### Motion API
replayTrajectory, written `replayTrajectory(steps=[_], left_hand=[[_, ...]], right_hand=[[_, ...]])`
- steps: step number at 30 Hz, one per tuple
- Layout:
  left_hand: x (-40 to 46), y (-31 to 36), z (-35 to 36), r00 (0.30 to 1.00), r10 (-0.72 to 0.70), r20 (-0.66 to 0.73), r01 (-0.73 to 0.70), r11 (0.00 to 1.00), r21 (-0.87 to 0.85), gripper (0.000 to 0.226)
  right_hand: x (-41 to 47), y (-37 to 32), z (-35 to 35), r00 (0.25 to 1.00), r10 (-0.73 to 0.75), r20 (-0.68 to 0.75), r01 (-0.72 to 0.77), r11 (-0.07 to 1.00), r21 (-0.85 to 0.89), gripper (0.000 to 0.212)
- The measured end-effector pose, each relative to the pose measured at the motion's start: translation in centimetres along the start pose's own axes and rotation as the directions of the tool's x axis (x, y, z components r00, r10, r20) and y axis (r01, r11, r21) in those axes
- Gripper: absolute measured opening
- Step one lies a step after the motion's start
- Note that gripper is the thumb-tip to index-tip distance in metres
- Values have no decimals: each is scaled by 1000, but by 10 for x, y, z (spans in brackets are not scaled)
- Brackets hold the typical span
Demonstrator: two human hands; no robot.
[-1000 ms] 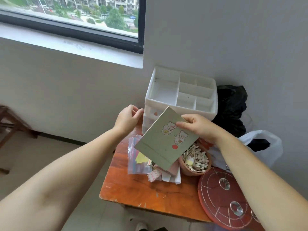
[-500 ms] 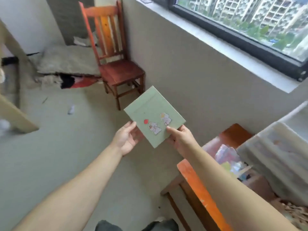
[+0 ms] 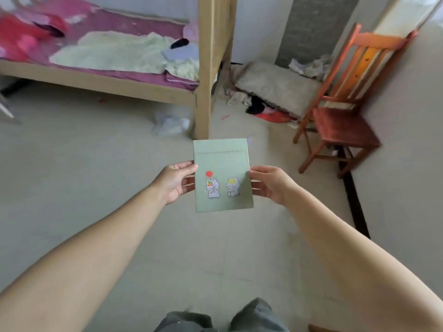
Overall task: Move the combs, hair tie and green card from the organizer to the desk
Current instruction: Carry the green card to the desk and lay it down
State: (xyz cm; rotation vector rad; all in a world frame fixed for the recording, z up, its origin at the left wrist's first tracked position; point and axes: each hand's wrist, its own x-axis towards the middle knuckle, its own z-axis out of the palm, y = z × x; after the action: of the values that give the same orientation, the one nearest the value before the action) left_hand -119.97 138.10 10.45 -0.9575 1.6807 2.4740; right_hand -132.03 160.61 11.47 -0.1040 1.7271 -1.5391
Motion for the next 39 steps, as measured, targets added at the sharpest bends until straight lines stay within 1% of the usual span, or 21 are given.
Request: replayTrajectory(steps=[2,4,8,11,15,17,20,21,23,26,28,31,34,39], left_hand=[[-3,13,-57,994,17,-106,-21,999,-34,9],[-6,21,-112,976,25,-217,-40,997,-69,7],[-9,37,-212,910,29,-414,-97,985,-145,9],[-1,55,-286,849,30,-527,-153,970,-190,8],[14,90,-382,754,16,-657,-231,942,-242,4],[18,108,-426,705,-1,-709,-269,925,-269,5],[20,130,-491,605,-44,-795,-324,898,-296,8],[18,134,-512,569,-60,-820,-339,891,-301,10],[11,143,-558,508,-88,-857,-381,869,-315,13],[2,151,-635,425,-108,-899,-431,849,-306,7],[-2,163,-694,387,-114,-915,-444,847,-293,6],[-2,193,-784,351,-124,-928,-449,847,-283,3],[0,236,-868,360,-114,-926,-443,852,-277,5],[23,302,-992,390,-101,-915,-425,862,-276,13]], right_hand=[[33,-12,54,994,41,98,-37,998,-41,6],[68,-23,108,980,75,184,-57,993,-98,8],[145,-45,217,933,136,332,-66,975,-213,7],[206,-63,305,889,167,426,-42,957,-287,13],[280,-95,423,808,223,546,-4,928,-373,10],[312,-114,483,759,258,598,39,898,-438,8],[353,-139,576,704,293,647,121,848,-516,10],[363,-142,608,684,305,662,157,826,-542,9],[382,-145,674,619,338,709,214,796,-567,7],[404,-142,773,535,385,752,274,763,-586,8],[419,-142,840,506,395,767,295,756,-584,9],[443,-151,935,500,375,781,307,766,-565,12],[466,-174,1020,510,363,780,293,779,-554,17],[517,-210,1134,554,327,766,283,791,-543,8]])
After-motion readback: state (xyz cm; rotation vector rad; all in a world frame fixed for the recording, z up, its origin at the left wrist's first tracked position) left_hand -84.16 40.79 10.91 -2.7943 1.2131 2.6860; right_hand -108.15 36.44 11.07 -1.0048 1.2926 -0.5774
